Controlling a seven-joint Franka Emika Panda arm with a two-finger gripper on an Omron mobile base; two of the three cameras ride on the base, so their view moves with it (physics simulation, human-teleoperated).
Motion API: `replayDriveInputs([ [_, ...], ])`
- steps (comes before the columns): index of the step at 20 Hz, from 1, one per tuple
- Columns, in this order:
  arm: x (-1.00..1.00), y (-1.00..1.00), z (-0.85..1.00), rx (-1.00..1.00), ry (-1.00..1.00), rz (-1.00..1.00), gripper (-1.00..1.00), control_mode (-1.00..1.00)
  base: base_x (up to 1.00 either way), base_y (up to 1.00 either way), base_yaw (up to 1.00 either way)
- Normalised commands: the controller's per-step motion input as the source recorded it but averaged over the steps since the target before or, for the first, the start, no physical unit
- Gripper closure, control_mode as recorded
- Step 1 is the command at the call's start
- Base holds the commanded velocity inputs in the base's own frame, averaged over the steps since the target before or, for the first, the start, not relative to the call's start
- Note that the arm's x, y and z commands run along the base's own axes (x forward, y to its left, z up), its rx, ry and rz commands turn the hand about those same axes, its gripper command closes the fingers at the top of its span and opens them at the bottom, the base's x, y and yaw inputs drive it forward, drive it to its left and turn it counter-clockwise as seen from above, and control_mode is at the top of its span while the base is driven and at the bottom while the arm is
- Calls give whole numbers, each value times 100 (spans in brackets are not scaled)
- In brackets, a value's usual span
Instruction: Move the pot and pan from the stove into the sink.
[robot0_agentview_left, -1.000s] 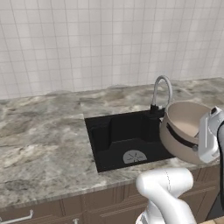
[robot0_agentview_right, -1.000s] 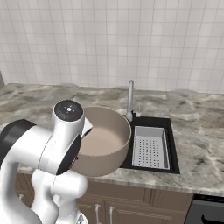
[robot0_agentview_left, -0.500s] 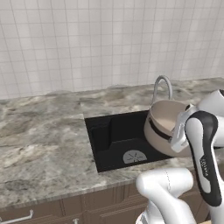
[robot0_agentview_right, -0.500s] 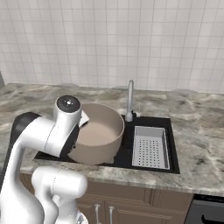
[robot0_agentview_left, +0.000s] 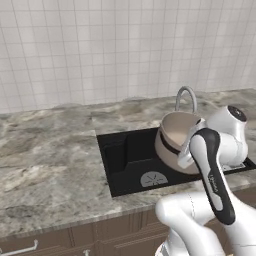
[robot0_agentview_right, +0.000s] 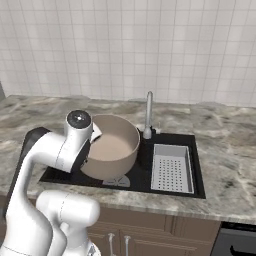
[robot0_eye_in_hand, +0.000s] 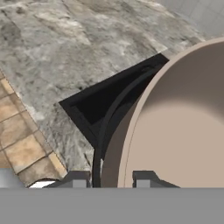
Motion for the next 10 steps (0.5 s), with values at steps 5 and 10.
replayDriveInputs([
  [5,66,30,-27,0,-3,-5,100,-100,0,0,0],
  [10,57,29,-32,0,-4,-5,100,-100,0,0,0],
])
